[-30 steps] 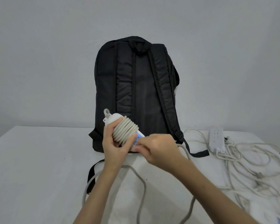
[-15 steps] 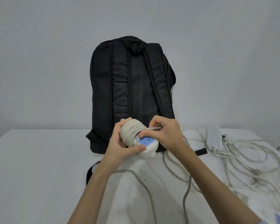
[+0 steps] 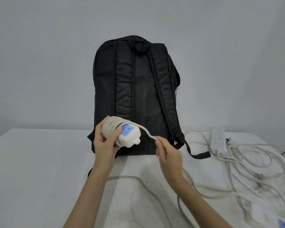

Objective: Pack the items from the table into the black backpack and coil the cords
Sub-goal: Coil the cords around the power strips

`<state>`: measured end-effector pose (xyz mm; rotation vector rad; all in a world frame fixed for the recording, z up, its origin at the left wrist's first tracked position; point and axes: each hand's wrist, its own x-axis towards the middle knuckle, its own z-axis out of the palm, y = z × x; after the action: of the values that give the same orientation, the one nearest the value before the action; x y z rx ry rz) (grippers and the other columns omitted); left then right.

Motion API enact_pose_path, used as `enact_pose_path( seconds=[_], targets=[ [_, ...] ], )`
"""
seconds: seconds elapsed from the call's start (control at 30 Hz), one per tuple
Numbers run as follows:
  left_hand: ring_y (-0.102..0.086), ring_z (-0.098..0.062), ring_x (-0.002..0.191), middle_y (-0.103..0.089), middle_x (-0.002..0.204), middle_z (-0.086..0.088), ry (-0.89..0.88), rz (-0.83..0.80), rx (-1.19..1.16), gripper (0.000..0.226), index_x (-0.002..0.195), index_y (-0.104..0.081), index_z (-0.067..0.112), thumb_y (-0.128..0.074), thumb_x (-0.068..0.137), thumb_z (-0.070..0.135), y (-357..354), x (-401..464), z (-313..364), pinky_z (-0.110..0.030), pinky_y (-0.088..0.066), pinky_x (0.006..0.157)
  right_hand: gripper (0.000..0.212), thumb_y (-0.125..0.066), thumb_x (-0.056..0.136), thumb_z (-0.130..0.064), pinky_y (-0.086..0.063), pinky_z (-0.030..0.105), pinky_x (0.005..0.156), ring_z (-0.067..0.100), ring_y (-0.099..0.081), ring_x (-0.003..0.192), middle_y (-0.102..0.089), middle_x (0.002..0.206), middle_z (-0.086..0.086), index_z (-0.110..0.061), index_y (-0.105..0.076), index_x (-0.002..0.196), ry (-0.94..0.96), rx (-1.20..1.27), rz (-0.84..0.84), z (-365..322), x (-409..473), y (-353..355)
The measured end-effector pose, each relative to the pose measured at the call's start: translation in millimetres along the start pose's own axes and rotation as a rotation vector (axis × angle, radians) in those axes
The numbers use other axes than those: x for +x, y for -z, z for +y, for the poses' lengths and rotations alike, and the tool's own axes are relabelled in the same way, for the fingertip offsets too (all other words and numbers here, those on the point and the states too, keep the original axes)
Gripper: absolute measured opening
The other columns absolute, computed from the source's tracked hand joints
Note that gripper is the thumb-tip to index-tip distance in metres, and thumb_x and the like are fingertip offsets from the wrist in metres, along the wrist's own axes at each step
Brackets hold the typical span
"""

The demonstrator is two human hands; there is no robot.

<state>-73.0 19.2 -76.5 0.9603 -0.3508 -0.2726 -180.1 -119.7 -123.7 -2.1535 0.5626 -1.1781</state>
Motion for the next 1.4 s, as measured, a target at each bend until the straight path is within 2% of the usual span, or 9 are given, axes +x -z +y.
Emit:
enact_pose_path(
  seconds=[0.13,0.4,0.53,0.67,0.8,0.9,1.0,1.2,1.4],
  targets=[
    [-0.062,-0.020,0.107,-0.054,0.127,-0.005,0.041,0.131,-0.116,0.050,0.125,-0.050,0.024,-0.069,0.081,0.010,-2.2,0.9,-3.0,-0.029,-0.057,0.067,0.014,-0.045,0.097,-0.027,-0.033,0.023,0.052,0.007,-0.046,0.053,-0.045,0.054,-0.011,-0.037,-0.047,0.089,-0.144,0.135,0.007,-12.0,-32.6,-17.6],
    [-0.057,-0.023,0.116,-0.053,0.124,0.000,-0.047,0.326,-0.124,0.052,0.126,-0.044,0.021,-0.070,0.082,0.009,-11.5,-6.4,-26.7,-0.033,-0.057,0.070,0.024,-0.043,0.091,-0.030,-0.026,0.018,0.039,0.012,-0.039,0.037,-0.046,0.046,-0.008,-0.016,-0.056,0.077,0.271,-0.217,-0.217,-23.8,-48.6,-30.1],
    [-0.049,-0.013,0.119,-0.049,0.123,0.010,-0.286,0.239,0.306,0.064,0.128,-0.043,0.024,-0.079,0.074,0.022,-6.8,-12.8,-51.5,-0.038,-0.047,0.098,0.027,-0.045,0.090,-0.033,-0.037,0.027,0.046,0.023,-0.052,0.049,-0.058,0.056,0.004,-0.010,-0.055,0.079,0.285,-0.265,-0.424,-23.1,-38.4,-14.3],
    [-0.046,-0.015,0.120,-0.046,0.127,-0.002,-0.420,0.111,0.531,0.069,0.129,-0.043,0.024,-0.071,0.069,0.044,-4.8,-14.2,-61.2,-0.040,-0.044,0.102,0.023,-0.051,0.094,-0.029,-0.030,0.027,0.056,0.016,-0.049,0.060,-0.057,0.065,0.002,-0.011,-0.053,0.082,0.235,-0.250,-0.630,-21.6,-15.0,15.9],
    [-0.042,-0.020,0.124,-0.036,0.131,-0.008,-0.596,-0.054,0.678,0.065,0.130,-0.041,0.037,-0.073,0.074,0.034,-9.0,-14.5,-63.4,-0.035,-0.046,0.101,0.019,-0.057,0.092,-0.028,-0.034,0.010,0.047,0.001,-0.045,0.044,-0.049,0.059,-0.008,-0.020,-0.055,0.074,-0.144,-0.051,-0.849,-27.6,0.2,32.1],
    [-0.040,-0.026,0.126,-0.031,0.137,-0.020,-0.643,-0.129,0.761,0.067,0.128,-0.040,0.042,-0.076,0.075,0.022,-10.3,-20.3,-71.7,-0.032,-0.045,0.100,0.016,-0.055,0.093,-0.028,-0.037,0.016,0.041,0.002,-0.043,0.036,-0.050,0.060,-0.003,-0.014,-0.059,0.085,-0.352,-0.063,-0.994,-31.7,6.6,36.2],
    [-0.039,-0.027,0.128,-0.028,0.140,-0.021,-0.651,-0.171,0.824,0.075,0.129,-0.038,0.046,-0.078,0.075,0.014,-8.4,-22.6,-79.0,-0.036,-0.049,0.095,0.022,-0.054,0.093,-0.031,-0.039,0.017,0.048,0.008,-0.047,0.051,-0.050,0.067,-0.002,-0.011,-0.064,0.098,-0.368,-0.211,-0.989,-34.0,8.3,32.4],
    [-0.037,-0.009,0.125,-0.029,0.134,-0.002,-0.712,-0.176,0.763,0.068,0.129,-0.042,0.041,-0.078,0.076,0.020,-3.9,-15.2,-64.8,-0.030,-0.048,0.097,0.028,-0.059,0.088,-0.038,-0.037,0.026,0.058,0.016,-0.052,0.070,-0.048,0.063,-0.005,-0.012,-0.065,0.083,-0.122,-0.462,-0.725,-47.7,11.2,35.5],
    [-0.045,-0.020,0.122,-0.037,0.130,-0.011,-0.761,-0.107,0.700,0.058,0.127,-0.044,0.034,-0.072,0.076,0.032,-11.1,-10.5,-32.3,-0.031,-0.051,0.093,0.024,-0.061,0.088,-0.035,-0.043,0.017,0.049,0.005,-0.051,0.041,-0.055,0.052,-0.004,-0.017,-0.058,0.073,-0.241,-0.294,-0.988,-63.8,41.1,68.7]
  ],
)
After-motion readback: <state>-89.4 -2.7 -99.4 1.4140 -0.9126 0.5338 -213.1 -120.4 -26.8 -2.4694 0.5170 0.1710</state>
